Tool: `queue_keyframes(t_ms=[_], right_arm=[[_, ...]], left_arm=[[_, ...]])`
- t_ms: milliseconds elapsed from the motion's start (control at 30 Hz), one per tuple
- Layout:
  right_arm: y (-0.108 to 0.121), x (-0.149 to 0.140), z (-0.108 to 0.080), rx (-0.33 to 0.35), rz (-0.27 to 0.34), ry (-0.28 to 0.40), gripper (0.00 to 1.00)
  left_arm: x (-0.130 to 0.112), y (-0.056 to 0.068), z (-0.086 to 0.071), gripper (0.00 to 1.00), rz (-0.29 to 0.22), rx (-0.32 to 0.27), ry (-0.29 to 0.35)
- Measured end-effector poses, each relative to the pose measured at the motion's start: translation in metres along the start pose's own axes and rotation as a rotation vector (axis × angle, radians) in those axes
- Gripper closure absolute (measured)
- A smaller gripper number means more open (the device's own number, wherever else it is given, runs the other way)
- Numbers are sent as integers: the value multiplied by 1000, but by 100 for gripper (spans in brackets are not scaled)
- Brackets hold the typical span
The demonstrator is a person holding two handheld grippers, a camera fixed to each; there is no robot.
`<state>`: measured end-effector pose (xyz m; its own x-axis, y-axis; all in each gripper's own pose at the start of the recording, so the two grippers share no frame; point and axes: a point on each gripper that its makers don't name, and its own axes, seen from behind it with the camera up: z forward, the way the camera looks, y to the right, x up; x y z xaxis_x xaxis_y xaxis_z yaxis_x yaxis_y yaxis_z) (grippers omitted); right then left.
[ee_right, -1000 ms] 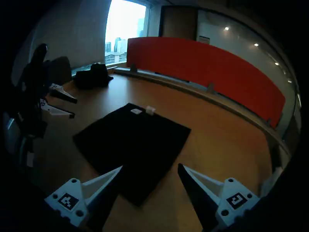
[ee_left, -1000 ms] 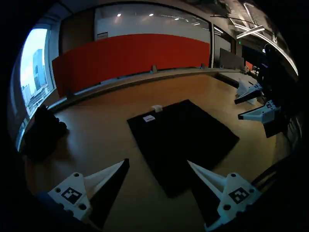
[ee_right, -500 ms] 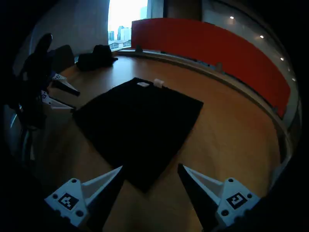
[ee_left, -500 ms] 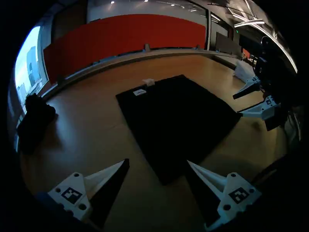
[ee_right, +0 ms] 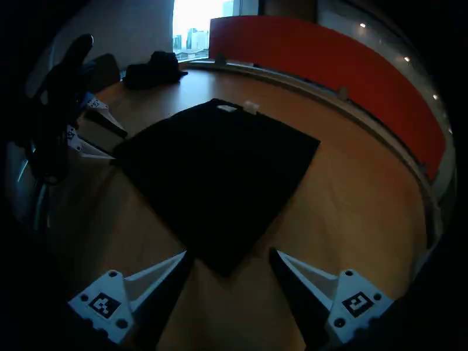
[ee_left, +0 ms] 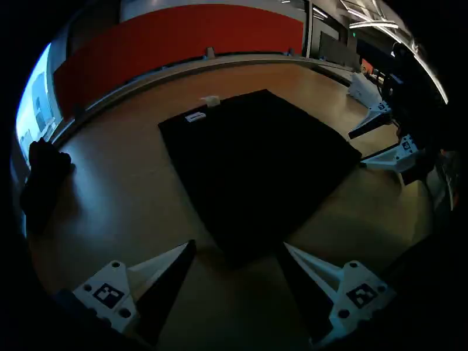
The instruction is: Fold towel
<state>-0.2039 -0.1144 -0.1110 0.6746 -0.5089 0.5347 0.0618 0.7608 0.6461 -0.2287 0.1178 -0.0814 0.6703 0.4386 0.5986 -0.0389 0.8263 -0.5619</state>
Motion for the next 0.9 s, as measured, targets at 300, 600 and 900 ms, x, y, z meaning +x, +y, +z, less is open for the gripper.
queue_keyframes(t_ms=[300,600,900], right_arm=[[-4,-2,1,29,35,-4,10],[-5,-2,1,39,29,-5,25],[-8,-2,1,45,25,-7,58]], left_arm=[[-1,2,1,1,5,-7,-13],[-1,4,1,8,12,-16,-36],[-2,9,1,27,14,-19,-41]])
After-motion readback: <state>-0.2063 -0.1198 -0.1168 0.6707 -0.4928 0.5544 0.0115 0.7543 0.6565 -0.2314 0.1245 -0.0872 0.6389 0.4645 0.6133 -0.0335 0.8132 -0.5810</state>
